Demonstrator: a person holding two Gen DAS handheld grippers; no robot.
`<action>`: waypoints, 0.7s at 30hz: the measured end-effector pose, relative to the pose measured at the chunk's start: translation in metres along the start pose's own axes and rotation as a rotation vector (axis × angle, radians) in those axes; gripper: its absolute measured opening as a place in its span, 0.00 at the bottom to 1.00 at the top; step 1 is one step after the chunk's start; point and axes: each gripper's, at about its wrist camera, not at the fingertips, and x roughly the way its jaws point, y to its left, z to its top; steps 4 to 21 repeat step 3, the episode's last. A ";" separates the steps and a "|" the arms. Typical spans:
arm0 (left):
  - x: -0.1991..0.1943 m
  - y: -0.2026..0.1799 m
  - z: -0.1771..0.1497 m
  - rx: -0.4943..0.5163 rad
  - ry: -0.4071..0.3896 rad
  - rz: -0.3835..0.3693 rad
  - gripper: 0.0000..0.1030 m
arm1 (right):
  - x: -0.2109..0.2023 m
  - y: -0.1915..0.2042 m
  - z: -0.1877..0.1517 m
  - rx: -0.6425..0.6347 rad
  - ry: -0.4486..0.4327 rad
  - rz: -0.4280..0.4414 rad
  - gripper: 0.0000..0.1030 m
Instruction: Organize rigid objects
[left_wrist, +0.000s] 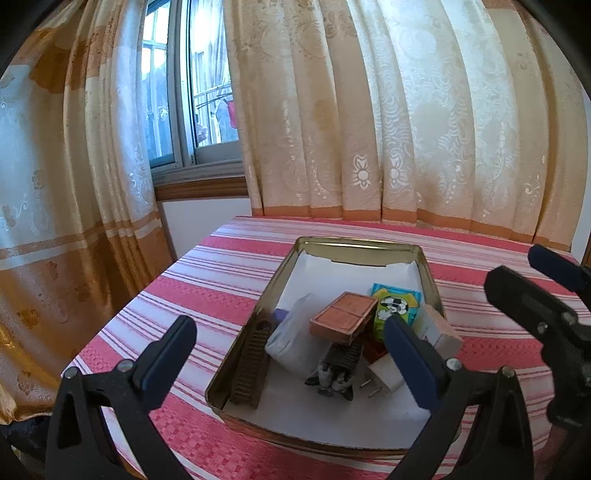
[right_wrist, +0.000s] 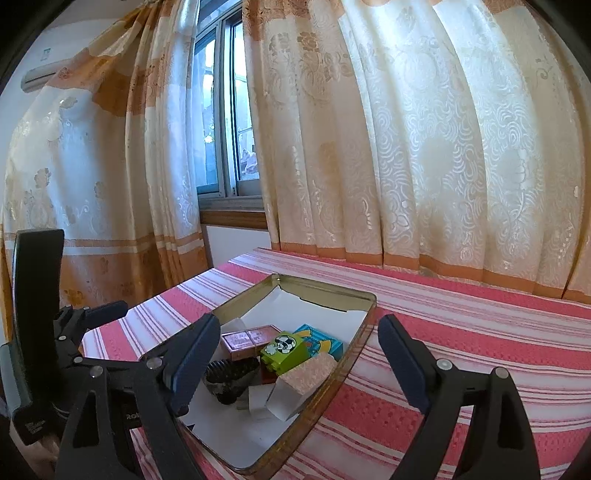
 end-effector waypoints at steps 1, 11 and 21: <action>0.000 0.000 0.000 0.001 -0.001 0.000 1.00 | 0.000 0.000 -0.001 0.000 0.001 0.000 0.86; 0.000 -0.001 0.000 0.006 -0.002 0.005 1.00 | 0.000 0.000 -0.002 -0.002 0.004 -0.002 0.86; 0.000 -0.001 0.000 0.006 -0.002 0.005 1.00 | 0.000 0.000 -0.002 -0.002 0.004 -0.002 0.86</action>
